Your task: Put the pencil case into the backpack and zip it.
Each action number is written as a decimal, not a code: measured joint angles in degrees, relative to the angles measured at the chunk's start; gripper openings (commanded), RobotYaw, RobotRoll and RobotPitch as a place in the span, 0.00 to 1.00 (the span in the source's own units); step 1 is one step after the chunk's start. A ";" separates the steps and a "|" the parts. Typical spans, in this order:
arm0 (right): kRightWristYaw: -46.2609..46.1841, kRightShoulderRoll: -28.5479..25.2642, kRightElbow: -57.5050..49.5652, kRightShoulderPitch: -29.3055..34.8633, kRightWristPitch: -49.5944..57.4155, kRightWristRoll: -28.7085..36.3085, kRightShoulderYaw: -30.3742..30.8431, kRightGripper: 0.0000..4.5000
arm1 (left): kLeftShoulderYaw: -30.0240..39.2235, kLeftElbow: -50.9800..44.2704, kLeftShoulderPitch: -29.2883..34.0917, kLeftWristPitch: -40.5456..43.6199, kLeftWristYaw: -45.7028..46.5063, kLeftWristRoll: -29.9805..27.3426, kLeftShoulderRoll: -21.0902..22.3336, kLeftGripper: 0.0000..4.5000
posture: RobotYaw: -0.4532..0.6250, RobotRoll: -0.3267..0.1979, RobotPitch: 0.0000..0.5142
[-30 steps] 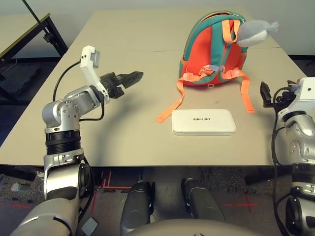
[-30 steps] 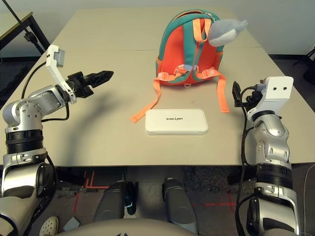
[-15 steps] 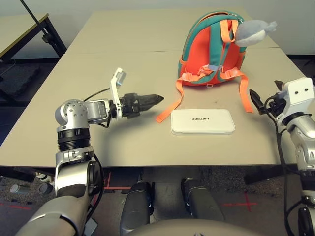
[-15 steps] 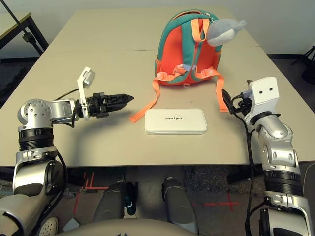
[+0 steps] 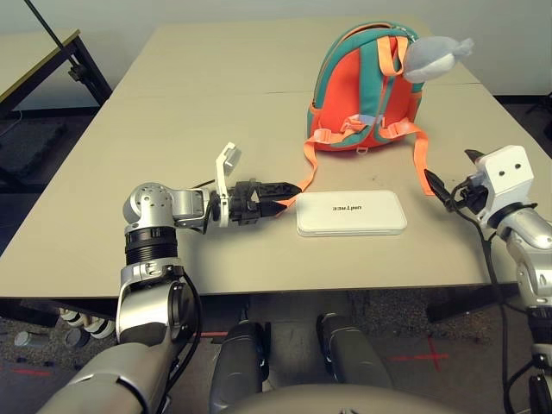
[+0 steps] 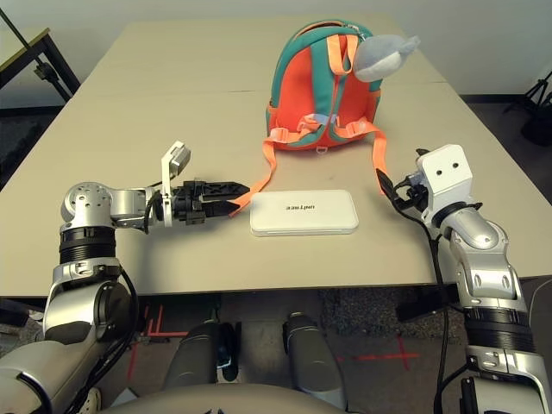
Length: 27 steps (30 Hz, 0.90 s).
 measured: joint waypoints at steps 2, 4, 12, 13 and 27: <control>0.00 0.00 -0.22 0.22 0.00 0.00 0.14 1.00 | -0.15 1.03 -0.02 -0.18 0.54 0.97 -0.44 1.00 | 0.14 0.62 0.16; 0.00 0.00 -0.72 0.41 0.00 0.00 0.33 1.00 | -0.34 2.08 -0.03 -0.58 1.19 1.99 -1.13 1.00 | 0.14 0.62 0.16; 0.12 -0.04 -0.98 0.96 0.00 -0.02 0.47 1.00 | -0.47 5.99 -2.25 -4.95 2.49 5.33 -2.77 1.00 | 0.13 0.62 0.17; 0.21 -0.07 -1.00 1.13 0.00 -0.03 0.50 1.00 | -0.51 6.20 -2.26 -5.21 2.36 5.41 -2.77 1.00 | 0.13 0.62 0.17; 2.10 -0.82 -1.24 1.91 0.02 -0.07 0.67 1.00 | -2.71 11.90 -3.31 -5.38 -3.46 5.97 -0.28 1.00 | 0.14 0.62 0.18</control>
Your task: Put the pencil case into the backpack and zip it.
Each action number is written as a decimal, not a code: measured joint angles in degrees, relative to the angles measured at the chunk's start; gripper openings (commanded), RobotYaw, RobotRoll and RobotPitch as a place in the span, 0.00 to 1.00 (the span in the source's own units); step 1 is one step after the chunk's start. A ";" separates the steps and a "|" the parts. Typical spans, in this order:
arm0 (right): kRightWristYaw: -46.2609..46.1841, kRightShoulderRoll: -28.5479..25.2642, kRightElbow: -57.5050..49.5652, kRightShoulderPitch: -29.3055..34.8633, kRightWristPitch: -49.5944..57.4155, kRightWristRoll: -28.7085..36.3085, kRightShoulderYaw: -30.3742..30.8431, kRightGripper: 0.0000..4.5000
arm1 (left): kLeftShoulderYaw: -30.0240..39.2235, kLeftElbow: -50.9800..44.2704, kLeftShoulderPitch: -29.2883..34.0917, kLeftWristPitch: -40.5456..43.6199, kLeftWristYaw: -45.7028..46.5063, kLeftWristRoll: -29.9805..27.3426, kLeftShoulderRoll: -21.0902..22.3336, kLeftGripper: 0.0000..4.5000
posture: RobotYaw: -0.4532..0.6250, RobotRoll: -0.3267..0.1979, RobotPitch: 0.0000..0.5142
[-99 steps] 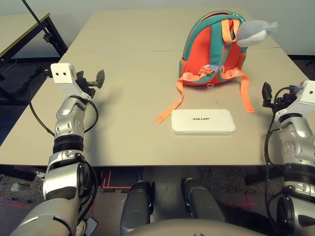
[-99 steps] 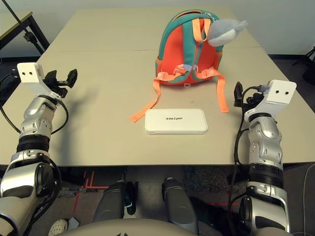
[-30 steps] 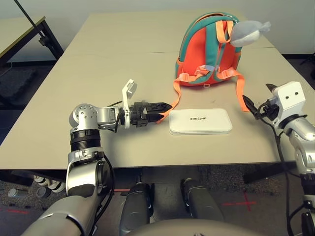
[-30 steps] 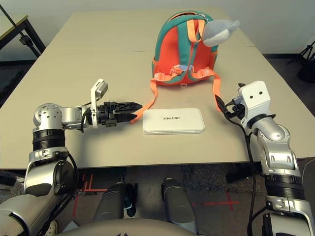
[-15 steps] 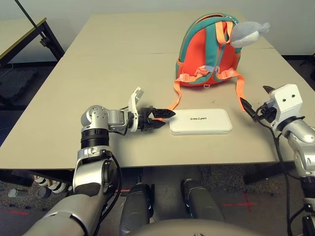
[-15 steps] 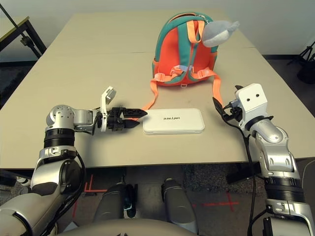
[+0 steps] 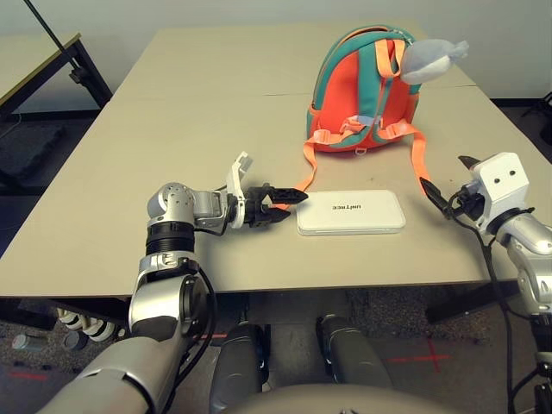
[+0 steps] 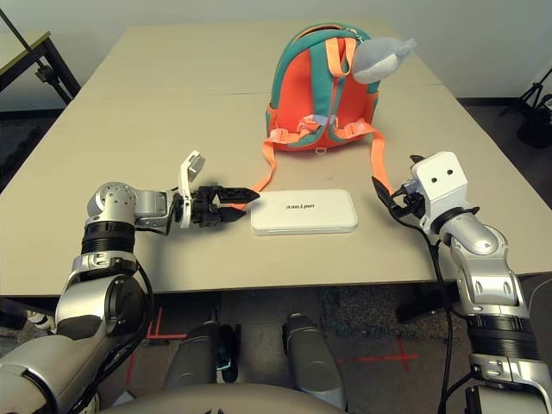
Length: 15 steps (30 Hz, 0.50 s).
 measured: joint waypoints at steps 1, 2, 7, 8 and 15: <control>0.03 -0.01 0.00 -0.02 0.00 -0.05 0.00 1.00 | -0.25 0.73 -0.21 -0.13 -0.61 0.08 0.34 1.00 | 0.14 0.62 0.18; 0.04 -0.06 0.02 -0.04 0.00 -0.23 0.00 1.00 | -0.65 1.23 -0.36 -0.37 -1.27 0.23 0.68 1.00 | 0.14 0.62 0.18; 0.26 -0.28 0.09 -0.18 0.00 -0.75 0.00 1.00 | -1.79 3.54 -0.91 -1.45 -3.62 0.89 1.61 1.00 | 0.14 0.62 0.19; 0.40 -0.31 0.09 -0.18 0.00 -0.76 0.00 1.00 | -1.95 3.73 -0.98 -1.57 -3.94 1.02 1.69 1.00 | 0.14 0.62 0.19; 4.72 -2.72 -0.40 0.15 2.70 -0.73 1.11 0.96 | -2.26 5.54 -1.23 -2.90 -5.44 1.49 1.97 1.00 | 0.14 0.62 0.20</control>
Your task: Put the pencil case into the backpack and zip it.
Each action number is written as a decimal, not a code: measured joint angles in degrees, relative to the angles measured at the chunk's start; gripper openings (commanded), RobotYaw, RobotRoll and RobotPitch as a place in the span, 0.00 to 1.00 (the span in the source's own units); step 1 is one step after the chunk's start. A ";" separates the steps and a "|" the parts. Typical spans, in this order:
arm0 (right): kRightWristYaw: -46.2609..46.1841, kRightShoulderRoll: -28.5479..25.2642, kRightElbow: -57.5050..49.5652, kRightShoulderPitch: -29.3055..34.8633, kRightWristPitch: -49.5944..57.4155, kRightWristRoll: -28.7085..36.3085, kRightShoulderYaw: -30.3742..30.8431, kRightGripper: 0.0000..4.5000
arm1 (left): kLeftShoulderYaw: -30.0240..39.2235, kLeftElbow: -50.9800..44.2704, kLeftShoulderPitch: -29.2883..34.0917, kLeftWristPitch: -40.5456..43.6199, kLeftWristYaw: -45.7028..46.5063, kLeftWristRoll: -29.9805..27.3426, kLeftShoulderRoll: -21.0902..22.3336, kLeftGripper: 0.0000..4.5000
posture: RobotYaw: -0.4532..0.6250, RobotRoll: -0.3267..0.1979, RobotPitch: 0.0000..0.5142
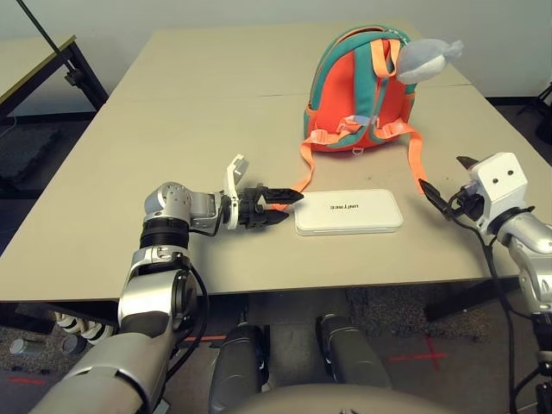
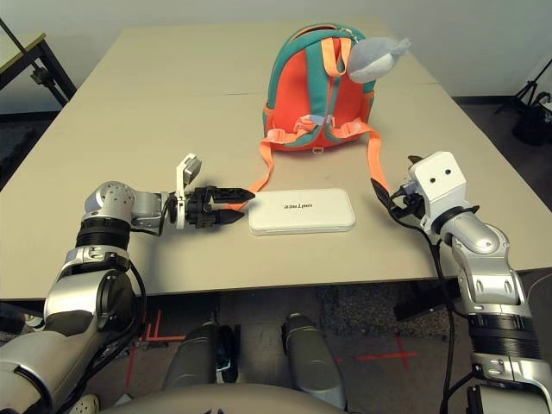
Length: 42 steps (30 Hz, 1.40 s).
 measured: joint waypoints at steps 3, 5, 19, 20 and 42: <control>3.03 -1.09 -1.69 0.76 1.45 -0.01 2.02 0.78 | 0.00 0.16 0.00 -0.27 -0.18 0.11 0.04 1.00 | 0.15 0.62 0.20; 4.71 -1.52 -2.38 1.05 2.29 -0.01 3.51 0.61 | 0.01 0.22 -0.01 -0.41 -0.18 0.14 0.02 1.00 | 0.15 0.62 0.20; 6.86 -0.43 2.25 -2.77 3.04 -4.20 10.09 0.00 | 0.17 0.25 -0.01 -0.66 -0.11 0.23 -0.09 1.00 | 0.15 0.62 0.20; 6.84 0.05 2.92 -3.27 2.87 -4.44 10.34 0.00 | 0.20 0.25 -0.03 -0.68 -0.11 0.23 -0.14 1.00 | 0.15 0.62 0.20; 8.66 5.01 2.59 -5.19 5.40 -5.83 14.08 0.00 | 1.68 -1.89 0.57 1.62 1.29 0.19 -0.77 1.00 | 0.17 0.62 0.22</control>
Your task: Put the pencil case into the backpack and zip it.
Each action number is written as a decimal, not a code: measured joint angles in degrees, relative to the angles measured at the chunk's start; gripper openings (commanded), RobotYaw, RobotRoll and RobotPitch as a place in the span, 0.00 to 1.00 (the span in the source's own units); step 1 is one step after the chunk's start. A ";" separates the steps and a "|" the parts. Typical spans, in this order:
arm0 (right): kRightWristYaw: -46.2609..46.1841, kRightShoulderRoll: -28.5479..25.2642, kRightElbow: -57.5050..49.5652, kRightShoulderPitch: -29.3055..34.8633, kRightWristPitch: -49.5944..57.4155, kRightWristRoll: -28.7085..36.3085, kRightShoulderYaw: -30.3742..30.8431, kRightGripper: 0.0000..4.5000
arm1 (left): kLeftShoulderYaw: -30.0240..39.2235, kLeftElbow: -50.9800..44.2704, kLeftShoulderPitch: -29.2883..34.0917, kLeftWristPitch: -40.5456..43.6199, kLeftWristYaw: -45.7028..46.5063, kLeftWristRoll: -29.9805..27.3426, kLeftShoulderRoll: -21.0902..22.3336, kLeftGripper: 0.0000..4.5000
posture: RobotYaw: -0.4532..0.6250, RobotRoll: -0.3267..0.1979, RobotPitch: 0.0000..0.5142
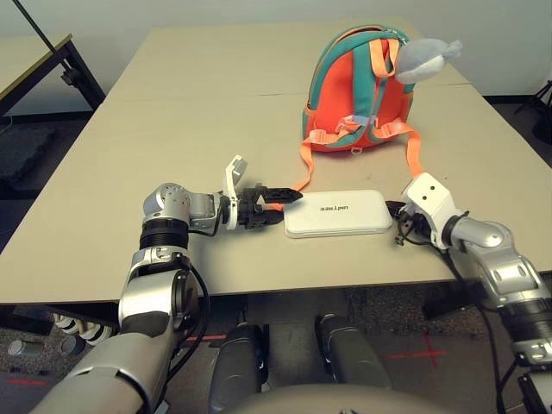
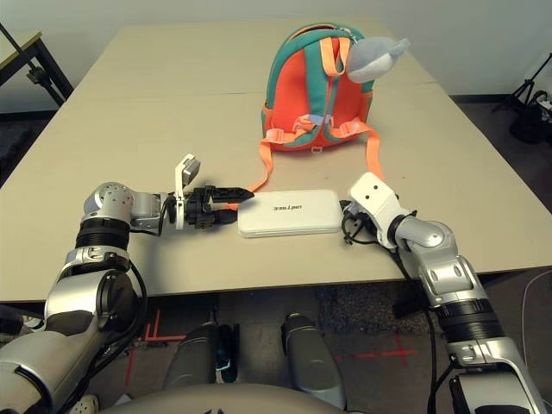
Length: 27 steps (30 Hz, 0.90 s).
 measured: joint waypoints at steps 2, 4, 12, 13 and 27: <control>0.00 0.23 -0.04 -0.13 0.21 -0.04 0.09 0.00 | 0.09 -0.29 0.02 0.22 0.21 0.01 -0.01 1.00 | 0.17 0.62 0.22; -0.01 0.56 -0.07 -0.51 0.68 -0.06 0.37 0.00 | 0.17 -0.34 0.03 0.36 0.25 -0.01 -0.03 1.00 | 0.17 0.62 0.22; -0.12 2.75 -2.02 -1.17 2.00 -0.07 1.24 0.00 | 0.45 -0.75 0.08 0.59 0.32 -0.02 -0.60 1.00 | 0.17 0.62 0.22; -0.16 2.83 -2.09 -1.17 2.11 -0.07 1.45 0.00 | 0.47 -0.77 0.08 0.59 0.32 -0.03 -0.68 1.00 | 0.17 0.62 0.22; -1.11 2.97 -1.61 -1.99 2.27 -0.28 1.71 0.00 | 1.02 -3.43 1.38 1.31 -0.81 -1.42 -1.56 0.26 | 0.17 0.62 0.22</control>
